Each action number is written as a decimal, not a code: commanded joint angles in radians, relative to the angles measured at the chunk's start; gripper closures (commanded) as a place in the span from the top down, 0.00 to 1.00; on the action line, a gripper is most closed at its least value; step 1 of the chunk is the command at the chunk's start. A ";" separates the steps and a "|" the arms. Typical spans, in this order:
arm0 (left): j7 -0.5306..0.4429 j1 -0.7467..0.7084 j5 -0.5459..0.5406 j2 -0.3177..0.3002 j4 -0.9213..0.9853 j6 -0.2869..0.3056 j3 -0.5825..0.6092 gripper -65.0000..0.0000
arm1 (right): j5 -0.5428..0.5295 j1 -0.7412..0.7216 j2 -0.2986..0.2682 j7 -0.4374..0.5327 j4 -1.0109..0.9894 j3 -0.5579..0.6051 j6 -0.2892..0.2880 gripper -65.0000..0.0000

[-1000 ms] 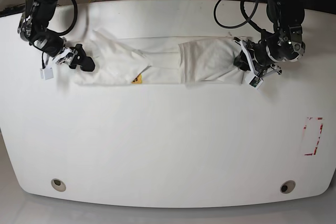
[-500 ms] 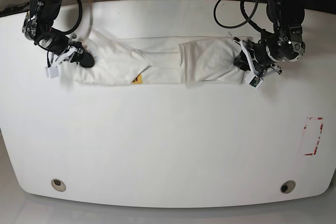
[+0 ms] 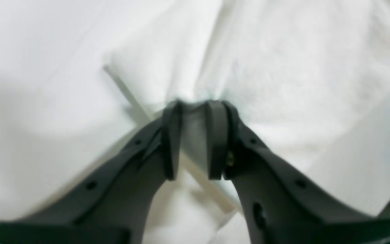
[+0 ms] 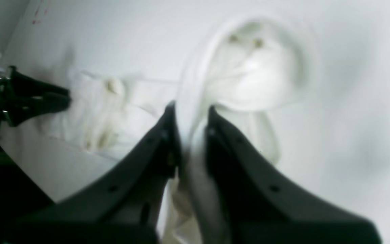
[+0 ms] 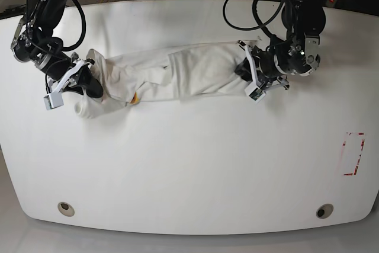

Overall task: Fold the T-shirt properly
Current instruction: 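Grasp both strip ends and fold them toward the middle with both grippers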

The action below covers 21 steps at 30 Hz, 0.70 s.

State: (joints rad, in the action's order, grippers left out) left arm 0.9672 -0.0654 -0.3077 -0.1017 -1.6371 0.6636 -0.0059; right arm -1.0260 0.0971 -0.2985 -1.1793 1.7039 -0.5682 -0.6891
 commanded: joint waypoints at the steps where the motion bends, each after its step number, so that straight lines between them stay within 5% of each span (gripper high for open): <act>1: -0.011 0.017 -0.008 0.026 -0.012 -0.034 -0.003 0.17 | -0.026 -0.038 -0.015 0.023 0.069 0.041 -0.009 0.00; 8: -0.007 0.037 -0.008 0.105 -0.012 -0.101 -0.003 0.17 | -0.026 -0.050 -0.035 0.017 0.186 0.130 -0.009 0.00; 21: 0.009 0.037 -0.006 0.124 -0.008 -0.130 -0.003 0.18 | -0.026 -0.056 0.000 0.009 0.259 0.334 -0.009 0.00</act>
State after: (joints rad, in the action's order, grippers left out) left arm 0.9977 -0.0399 -0.2958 0.0170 -1.6306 0.5308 -0.0109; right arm -1.0252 0.0616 -0.3069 -1.2018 1.9446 -0.2337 -0.6926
